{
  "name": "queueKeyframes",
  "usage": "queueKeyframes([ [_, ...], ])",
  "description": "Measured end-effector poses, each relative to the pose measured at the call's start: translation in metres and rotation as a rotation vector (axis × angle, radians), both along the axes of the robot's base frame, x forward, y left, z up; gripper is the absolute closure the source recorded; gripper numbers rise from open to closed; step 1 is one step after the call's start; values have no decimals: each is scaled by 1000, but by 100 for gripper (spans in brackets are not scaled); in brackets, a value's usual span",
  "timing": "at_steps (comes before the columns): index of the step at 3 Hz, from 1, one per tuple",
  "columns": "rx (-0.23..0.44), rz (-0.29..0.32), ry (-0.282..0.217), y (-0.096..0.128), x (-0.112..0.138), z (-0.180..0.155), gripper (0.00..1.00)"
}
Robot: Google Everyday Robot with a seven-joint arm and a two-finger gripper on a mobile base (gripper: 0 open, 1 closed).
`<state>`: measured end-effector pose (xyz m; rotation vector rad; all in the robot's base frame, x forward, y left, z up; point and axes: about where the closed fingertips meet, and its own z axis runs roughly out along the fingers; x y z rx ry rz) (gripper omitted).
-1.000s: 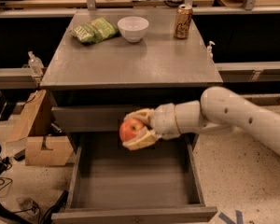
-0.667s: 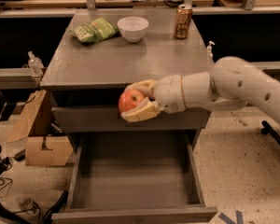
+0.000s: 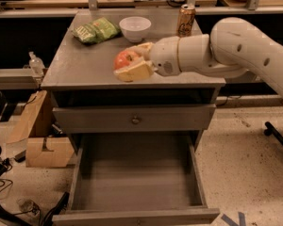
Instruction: Pick apple from middle drawer and place on counter
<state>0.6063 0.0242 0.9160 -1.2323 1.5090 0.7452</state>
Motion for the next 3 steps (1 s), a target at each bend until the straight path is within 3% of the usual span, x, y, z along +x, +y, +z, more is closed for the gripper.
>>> queueKeyframes([
  [1, -26, -42, 1, 18, 31, 8, 100],
  [3, -196, -45, -22, 61, 72, -4, 100],
])
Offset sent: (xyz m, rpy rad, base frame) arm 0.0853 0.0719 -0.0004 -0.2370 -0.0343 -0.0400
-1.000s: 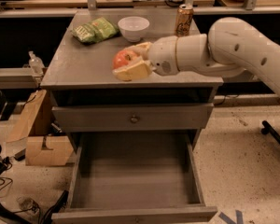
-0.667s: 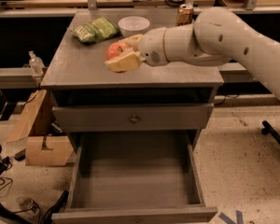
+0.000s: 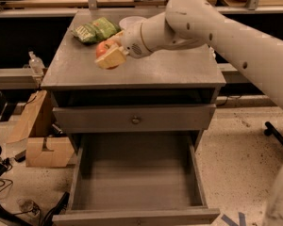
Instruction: Pick apple from middle drawer and place on counter
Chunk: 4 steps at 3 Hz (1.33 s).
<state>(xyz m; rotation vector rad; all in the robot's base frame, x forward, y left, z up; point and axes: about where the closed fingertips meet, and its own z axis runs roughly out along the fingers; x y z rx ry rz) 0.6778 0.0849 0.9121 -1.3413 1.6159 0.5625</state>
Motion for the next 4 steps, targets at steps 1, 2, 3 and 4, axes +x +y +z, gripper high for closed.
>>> queueKeyframes([
  [1, -98, -48, -3, -1, 22, -23, 100],
  [2, -128, -93, 14, -15, 36, -44, 100],
  [3, -136, -124, 85, -28, 48, -76, 98],
  [4, -136, -124, 85, -28, 48, -67, 75],
])
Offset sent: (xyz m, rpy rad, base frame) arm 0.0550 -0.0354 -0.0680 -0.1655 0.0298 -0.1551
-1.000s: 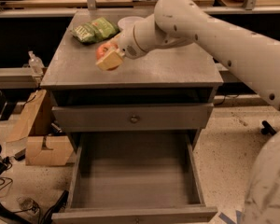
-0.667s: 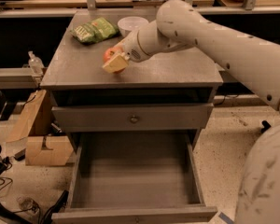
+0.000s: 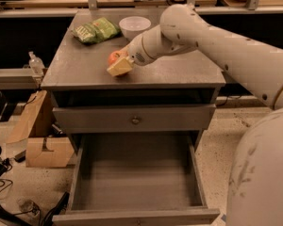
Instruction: Pick apple from middle drawer and place on counter
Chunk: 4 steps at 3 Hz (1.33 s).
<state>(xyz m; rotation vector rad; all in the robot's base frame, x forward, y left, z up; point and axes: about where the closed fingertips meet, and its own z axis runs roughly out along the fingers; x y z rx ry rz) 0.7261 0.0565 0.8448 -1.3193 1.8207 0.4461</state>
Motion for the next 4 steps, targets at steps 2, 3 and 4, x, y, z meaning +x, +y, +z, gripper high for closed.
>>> queueKeyframes([
  [2, 0, 4, 2, 2, 0, 0, 29],
  [3, 0, 7, 4, 5, -1, -1, 6],
  [4, 0, 9, 5, 6, -1, -2, 0],
])
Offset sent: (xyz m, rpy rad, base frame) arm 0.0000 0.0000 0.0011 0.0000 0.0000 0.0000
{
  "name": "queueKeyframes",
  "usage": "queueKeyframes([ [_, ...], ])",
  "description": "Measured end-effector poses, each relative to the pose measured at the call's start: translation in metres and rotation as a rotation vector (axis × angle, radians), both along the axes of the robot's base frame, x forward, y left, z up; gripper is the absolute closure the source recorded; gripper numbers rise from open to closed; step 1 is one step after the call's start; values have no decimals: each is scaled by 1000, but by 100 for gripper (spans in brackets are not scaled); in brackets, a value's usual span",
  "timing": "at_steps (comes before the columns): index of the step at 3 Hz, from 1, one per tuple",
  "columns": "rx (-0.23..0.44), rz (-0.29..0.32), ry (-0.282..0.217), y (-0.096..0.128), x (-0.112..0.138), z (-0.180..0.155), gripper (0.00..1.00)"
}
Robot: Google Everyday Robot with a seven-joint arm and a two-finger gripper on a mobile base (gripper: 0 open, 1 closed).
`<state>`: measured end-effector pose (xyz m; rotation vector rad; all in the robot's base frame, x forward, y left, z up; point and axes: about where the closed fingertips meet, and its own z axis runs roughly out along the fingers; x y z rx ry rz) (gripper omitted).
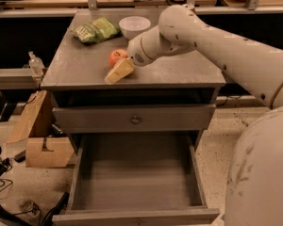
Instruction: Pick apple from middle drawer and place on counter
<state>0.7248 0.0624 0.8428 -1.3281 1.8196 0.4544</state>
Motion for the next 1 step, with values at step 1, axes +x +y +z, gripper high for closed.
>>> queueKeyframes([
  [1, 0, 0, 0, 0, 0, 0, 0],
])
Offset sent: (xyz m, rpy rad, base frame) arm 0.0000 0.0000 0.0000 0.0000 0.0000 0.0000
